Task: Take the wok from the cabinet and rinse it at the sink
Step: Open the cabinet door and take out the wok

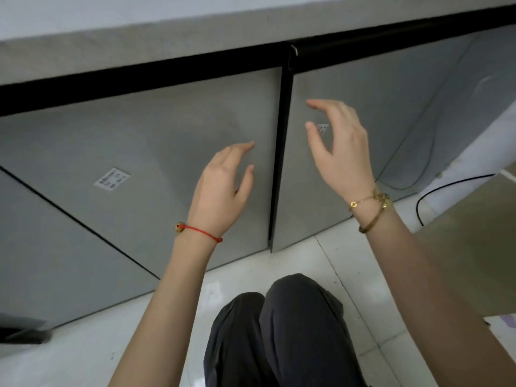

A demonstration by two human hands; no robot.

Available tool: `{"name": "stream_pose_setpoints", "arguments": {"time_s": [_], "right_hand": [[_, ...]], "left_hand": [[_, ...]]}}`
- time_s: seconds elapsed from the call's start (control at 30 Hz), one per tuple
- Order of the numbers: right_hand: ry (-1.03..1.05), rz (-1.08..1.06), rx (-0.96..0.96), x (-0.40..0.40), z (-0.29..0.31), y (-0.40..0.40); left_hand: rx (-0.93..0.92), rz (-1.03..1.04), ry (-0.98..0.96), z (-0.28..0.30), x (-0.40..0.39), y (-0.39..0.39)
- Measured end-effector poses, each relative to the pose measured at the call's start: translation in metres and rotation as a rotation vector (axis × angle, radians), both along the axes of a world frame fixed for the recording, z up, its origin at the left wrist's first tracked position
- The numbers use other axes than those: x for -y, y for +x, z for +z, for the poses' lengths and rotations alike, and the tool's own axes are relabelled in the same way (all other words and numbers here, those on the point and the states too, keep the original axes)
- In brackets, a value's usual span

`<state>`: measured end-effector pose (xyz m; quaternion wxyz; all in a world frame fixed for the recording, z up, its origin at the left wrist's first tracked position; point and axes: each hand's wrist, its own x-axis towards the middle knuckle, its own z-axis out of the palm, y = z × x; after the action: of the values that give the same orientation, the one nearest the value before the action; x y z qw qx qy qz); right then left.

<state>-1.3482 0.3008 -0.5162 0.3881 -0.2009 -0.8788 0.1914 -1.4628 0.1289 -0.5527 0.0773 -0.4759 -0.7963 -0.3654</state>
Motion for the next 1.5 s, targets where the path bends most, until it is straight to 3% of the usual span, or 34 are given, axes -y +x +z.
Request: {"name": "stream_pose_setpoints", "arguments": {"time_s": [0.3,0.57,0.87,1.23,1.5], "right_hand": [[0.116,-0.032,-0.251,0.004,0.01,-0.02],[-0.016,-0.025,-0.364,0.013,0.028,-0.046],[0.014,-0.047,-0.363,0.015,0.027,-0.033],[0.348,-0.221,-0.314,0.02,0.023,0.036],[0.51,-0.392,-0.224,0.019,0.026,0.095]], "left_hand": [[0.035,-0.074,0.185,-0.015,-0.036,-0.009],[0.17,-0.177,0.21,-0.025,-0.073,-0.006],[0.148,-0.179,0.261,-0.023,-0.078,-0.004],[0.024,-0.283,0.316,-0.025,-0.074,0.045],[0.058,-0.416,0.396,-0.03,-0.077,0.094]]}}
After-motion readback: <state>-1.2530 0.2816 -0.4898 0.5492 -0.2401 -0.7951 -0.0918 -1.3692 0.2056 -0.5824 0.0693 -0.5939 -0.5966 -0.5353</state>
